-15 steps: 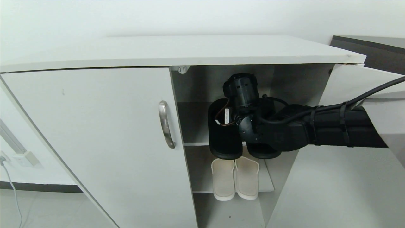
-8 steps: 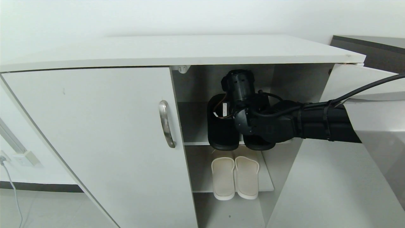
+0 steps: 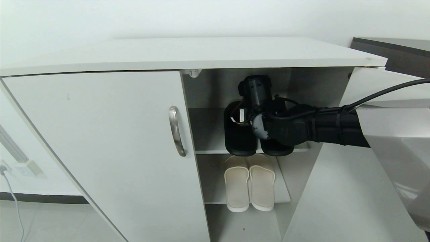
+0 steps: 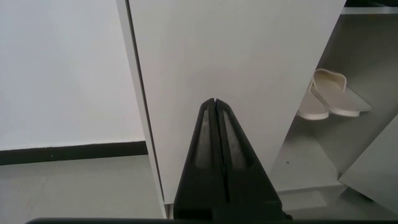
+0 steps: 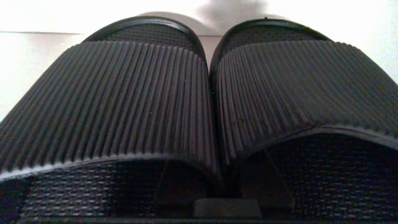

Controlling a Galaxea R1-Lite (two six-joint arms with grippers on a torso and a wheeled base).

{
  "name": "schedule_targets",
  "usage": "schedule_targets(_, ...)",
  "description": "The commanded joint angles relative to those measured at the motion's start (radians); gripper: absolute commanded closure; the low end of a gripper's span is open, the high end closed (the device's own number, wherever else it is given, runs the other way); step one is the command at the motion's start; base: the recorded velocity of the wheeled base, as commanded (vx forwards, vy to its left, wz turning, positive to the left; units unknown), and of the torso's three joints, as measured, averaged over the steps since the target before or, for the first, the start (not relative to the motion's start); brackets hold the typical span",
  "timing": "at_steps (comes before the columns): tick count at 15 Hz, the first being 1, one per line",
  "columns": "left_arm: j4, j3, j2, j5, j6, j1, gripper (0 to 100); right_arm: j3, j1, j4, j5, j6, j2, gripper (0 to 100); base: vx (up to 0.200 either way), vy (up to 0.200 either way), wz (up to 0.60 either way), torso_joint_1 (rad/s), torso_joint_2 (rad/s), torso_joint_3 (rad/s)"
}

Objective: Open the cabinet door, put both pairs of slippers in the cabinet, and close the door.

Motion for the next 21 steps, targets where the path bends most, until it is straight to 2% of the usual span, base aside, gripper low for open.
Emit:
schedule_targets(1, -0.001, 0.0, 0.0, 0.0, 0.0, -0.001, 100, -0.002, 0.0, 0.0, 0.0, 0.0, 0.004, 100, 0.0, 0.0, 0.0, 0.0, 0.0, 0.0)
schedule_targets(2, -0.001, 0.0, 0.0, 0.0, 0.0, 0.0, 100, -0.002, 0.0, 0.0, 0.0, 0.0, 0.009, 100, 0.0, 0.0, 0.0, 0.0, 0.0, 0.0)
schedule_targets(3, -0.001, 0.0, 0.0, 0.0, 0.0, 0.0, 100, -0.002, 0.0, 0.0, 0.0, 0.0, 0.009, 0, 0.0, 0.0, 0.0, 0.0, 0.0, 0.0)
schedule_targets(8, -0.001, 0.0, 0.0, 0.0, 0.0, 0.0, 100, 0.024, 0.003, 0.0, -0.003, 0.003, -0.003, 0, 0.0, 0.0, 0.0, 0.0, 0.0, 0.0)
schedule_targets(15, -0.001, 0.0, 0.0, 0.0, 0.0, -0.001, 100, 0.172, 0.049, -0.012, -0.01, 0.012, -0.128, 0, 0.0, 0.0, 0.0, 0.0, 0.0, 0.0)
schedule_targets(18, 0.001, 0.0, 0.0, 0.0, 0.0, -0.001, 100, 0.33, 0.115, -0.023, -0.014, 0.034, -0.263, 0, 0.0, 0.0, 0.0, 0.0, 0.0, 0.0)
schedule_targets(21, 0.001, 0.0, 0.0, 0.0, 0.0, 0.0, 100, 0.474, 0.155, -0.103, -0.036, 0.032, -0.355, 0, 0.0, 0.0, 0.0, 0.0, 0.0, 0.0)
